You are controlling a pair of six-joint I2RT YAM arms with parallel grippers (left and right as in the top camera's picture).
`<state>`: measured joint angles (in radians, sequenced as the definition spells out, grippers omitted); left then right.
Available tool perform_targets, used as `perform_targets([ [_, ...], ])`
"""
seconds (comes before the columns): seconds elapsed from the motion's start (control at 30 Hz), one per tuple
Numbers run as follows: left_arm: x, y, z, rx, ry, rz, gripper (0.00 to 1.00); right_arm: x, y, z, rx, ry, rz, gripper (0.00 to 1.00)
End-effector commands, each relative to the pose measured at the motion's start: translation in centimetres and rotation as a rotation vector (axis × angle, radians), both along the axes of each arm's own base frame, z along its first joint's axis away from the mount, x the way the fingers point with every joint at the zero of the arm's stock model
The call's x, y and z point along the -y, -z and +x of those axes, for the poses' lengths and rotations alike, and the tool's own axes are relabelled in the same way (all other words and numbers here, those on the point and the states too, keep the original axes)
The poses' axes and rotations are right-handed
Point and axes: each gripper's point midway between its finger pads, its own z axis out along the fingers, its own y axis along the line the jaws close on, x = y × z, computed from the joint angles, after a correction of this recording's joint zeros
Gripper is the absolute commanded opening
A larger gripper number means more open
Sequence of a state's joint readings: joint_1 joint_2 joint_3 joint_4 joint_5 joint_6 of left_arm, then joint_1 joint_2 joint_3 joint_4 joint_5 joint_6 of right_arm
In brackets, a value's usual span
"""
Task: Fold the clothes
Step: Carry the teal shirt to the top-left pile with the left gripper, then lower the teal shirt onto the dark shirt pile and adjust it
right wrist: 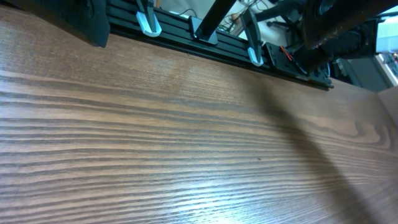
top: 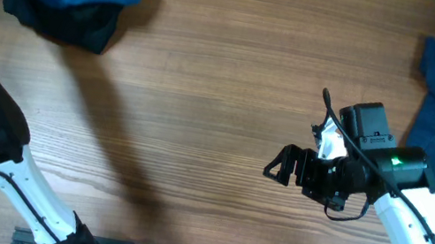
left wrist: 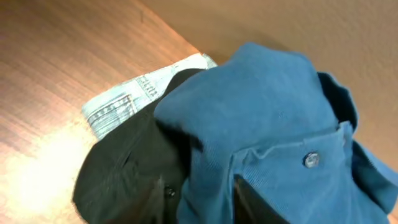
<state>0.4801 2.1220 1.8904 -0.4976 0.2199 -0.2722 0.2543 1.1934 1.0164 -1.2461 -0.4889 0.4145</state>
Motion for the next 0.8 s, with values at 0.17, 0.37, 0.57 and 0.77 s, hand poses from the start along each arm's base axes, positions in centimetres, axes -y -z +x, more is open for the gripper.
perform_targets([
  [0.17,1.5,1.1,-2.5,-0.121,0.001,-0.072,0.45,0.3,-0.3,0.0,0.02,-0.004,-0.014,1.0],
  [0.37,4.3,2.8,-2.3,-0.152,0.082,-0.149,0.53,0.3,-0.3,0.0,0.025,-0.016,-0.014,1.0],
  [0.57,5.5,4.1,-1.6,-0.169,0.116,-0.159,0.58,0.3,-0.3,0.2,0.033,-0.016,-0.012,1.0],
  [0.77,5.4,7.3,-1.2,-0.213,0.153,-0.142,0.58,0.3,-0.3,0.1,0.029,-0.016,-0.013,1.0],
])
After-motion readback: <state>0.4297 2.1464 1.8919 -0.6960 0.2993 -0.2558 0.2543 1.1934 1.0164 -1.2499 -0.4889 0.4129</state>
